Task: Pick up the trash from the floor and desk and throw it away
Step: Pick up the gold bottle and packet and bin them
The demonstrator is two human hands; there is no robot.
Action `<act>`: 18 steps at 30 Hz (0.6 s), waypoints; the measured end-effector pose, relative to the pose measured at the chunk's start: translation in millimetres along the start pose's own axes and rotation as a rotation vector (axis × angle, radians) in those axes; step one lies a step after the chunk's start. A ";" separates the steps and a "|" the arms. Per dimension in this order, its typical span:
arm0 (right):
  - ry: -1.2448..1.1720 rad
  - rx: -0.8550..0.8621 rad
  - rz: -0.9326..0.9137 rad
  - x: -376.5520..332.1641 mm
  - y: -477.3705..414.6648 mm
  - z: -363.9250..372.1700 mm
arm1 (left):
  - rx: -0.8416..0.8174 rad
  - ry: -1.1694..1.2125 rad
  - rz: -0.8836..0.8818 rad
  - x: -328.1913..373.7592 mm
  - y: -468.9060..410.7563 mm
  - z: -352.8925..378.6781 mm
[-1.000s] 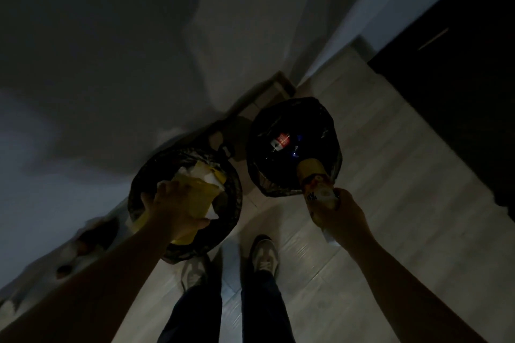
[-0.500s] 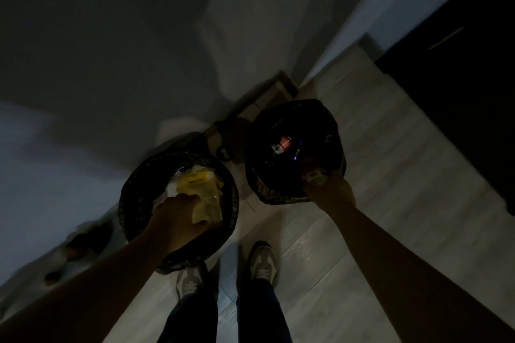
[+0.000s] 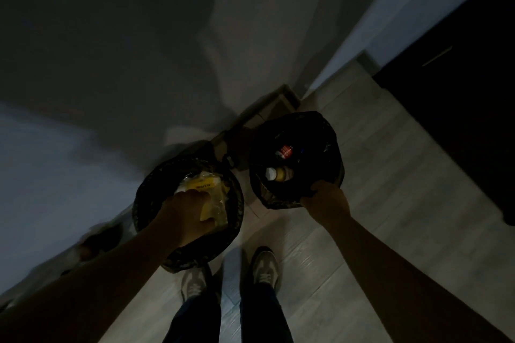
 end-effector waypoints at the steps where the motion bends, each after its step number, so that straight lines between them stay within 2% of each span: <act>1: 0.033 0.000 -0.027 -3.3 8.5 -4.9 | 0.007 0.018 0.006 2.7 6.5 -7.5; 4: 0.177 -0.020 -0.124 -17.2 39.5 -24.5 | 0.032 0.070 0.031 14.0 30.8 -32.3; 7: 0.356 -0.124 -0.256 -34.4 74.4 -41.0 | -0.007 0.044 0.036 27.6 59.2 -59.6; 11: 0.401 -0.166 -0.452 -68.0 134.3 -83.9 | -0.034 0.031 0.040 53.4 106.6 -111.6; 14: 0.393 -0.175 -0.549 -98.6 182.2 -126.5 | 0.026 0.053 0.043 74.7 151.0 -157.4; 18: 0.371 -0.157 -0.672 -147.3 244.0 -183.8 | 0.216 0.063 0.038 91.1 218.9 -223.7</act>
Point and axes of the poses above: each hand's wrist, its own y-axis away from the middle knuckle, its own z-axis out of the palm, x = y × z, the point moved 7 cm from there along -y, towards the middle knuckle, and after that the axes turned 9 degrees about -y, right-handed, at the moved point
